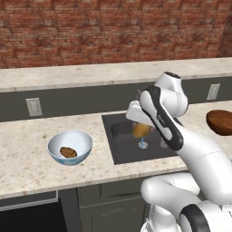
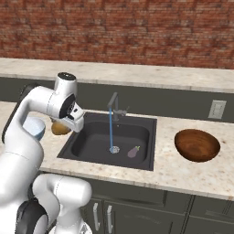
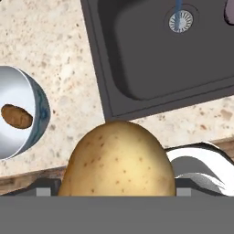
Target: Pick the potatos from the sink and place them in one bowl. Place the eggplant in the other bowl. Then turn off the sink faucet.
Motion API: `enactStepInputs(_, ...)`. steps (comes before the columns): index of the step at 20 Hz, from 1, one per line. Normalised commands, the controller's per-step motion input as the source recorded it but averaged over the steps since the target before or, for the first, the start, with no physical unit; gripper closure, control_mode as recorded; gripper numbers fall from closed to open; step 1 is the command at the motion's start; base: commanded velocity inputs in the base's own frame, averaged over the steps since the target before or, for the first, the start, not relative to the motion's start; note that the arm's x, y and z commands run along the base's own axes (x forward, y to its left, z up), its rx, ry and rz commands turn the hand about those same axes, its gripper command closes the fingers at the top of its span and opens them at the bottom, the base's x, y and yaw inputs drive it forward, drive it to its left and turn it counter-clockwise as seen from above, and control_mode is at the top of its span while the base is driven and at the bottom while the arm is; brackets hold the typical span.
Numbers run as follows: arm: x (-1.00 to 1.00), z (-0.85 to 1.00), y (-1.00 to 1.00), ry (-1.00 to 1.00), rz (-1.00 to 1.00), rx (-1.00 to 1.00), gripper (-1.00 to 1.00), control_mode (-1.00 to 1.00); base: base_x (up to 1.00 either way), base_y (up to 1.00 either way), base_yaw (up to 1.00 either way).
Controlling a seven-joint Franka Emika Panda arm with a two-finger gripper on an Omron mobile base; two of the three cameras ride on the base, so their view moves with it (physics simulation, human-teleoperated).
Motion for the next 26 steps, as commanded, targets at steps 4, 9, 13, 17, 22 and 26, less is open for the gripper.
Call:
enactStepInputs(4, 0.00, 0.00, 0.50, -0.08, 0.20, 0.10, 1.00, -1.00, 0.00, 0.00, 0.00)
enactStepInputs(9, 0.00, 0.00, 0.49, -0.12, 0.19, 0.09, 1.00, -1.00, 0.00, 0.00, 0.00)
enactStepInputs(13, 0.00, 0.00, 0.39, -0.15, 0.12, 0.07, 1.00, -1.00, 0.00, 0.00, 0.00)
enactStepInputs(17, 0.00, 0.00, 0.35, -0.14, 0.08, 0.04, 1.00, -1.00, 0.00, 0.00, 0.00)
enactStepInputs(22, 0.00, 0.00, 0.36, -0.05, 0.06, 0.04, 1.00, -1.00, 0.00, 0.00, 0.00)
enactStepInputs(26, 0.00, 0.00, 0.33, 0.00, 0.04, 0.01, 1.00, -1.00, 0.00, 0.00, 0.00)
